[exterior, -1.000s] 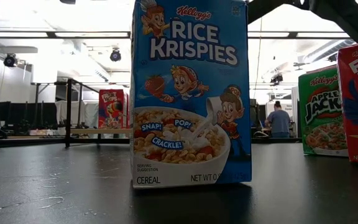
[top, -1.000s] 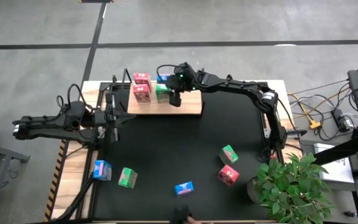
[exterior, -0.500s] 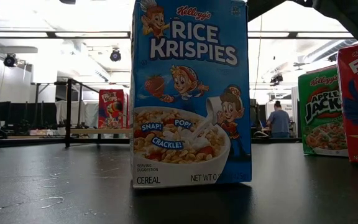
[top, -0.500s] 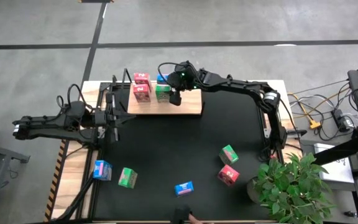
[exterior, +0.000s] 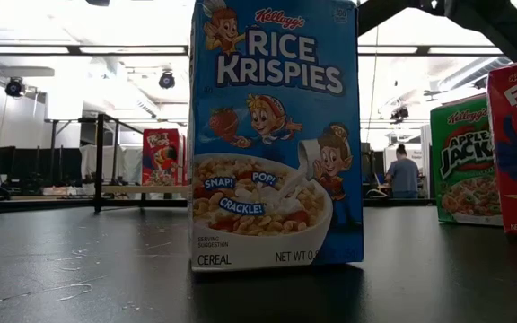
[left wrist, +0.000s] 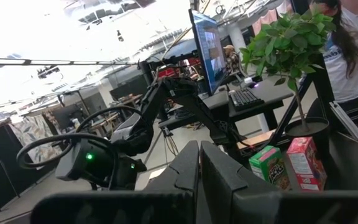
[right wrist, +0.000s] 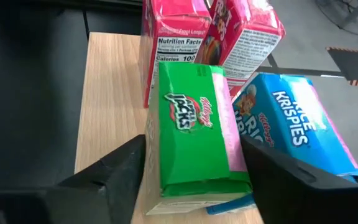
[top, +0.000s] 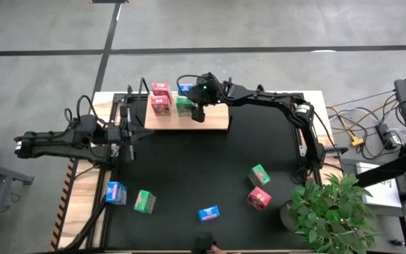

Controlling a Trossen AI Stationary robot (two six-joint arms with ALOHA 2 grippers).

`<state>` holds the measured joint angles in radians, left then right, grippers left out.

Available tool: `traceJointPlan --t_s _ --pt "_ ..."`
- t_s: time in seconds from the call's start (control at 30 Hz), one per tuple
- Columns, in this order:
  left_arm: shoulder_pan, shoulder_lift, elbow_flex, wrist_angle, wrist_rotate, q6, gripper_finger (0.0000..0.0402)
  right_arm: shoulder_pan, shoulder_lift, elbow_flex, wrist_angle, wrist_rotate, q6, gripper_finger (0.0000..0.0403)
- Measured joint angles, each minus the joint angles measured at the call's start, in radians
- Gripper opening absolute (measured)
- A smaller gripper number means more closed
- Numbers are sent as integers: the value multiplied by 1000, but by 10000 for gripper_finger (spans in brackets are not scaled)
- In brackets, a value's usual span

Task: Stack cereal on shelf
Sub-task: Put the top green cereal box on the shelf

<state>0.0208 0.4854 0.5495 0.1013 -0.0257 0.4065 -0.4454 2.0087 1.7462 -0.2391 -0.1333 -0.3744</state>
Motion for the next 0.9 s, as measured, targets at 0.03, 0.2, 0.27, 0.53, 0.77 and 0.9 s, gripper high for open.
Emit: traceJointPlan --t_s 0.03,0.2,0.27,0.53,0.77,0.9 --pt "0 0 0 0 0 0 0 0 0 0 -1 0 0 228" --pt "0 0 0 0 0 0 0 0 -2 0 -3 0 2 176" --pt "0 0 0 0 0 0 0 0 -3 0 -12 -1 3 161" --pt "0 0 0 -6 0 0 0 0 -71 0 -153 0 -9 142" --pt "0 0 0 -6 0 0 0 -14 -149 0 -350 93 -13 142" --pt "0 -1 0 -5 0 0 0 -36 -147 0 -346 132 -5 141"
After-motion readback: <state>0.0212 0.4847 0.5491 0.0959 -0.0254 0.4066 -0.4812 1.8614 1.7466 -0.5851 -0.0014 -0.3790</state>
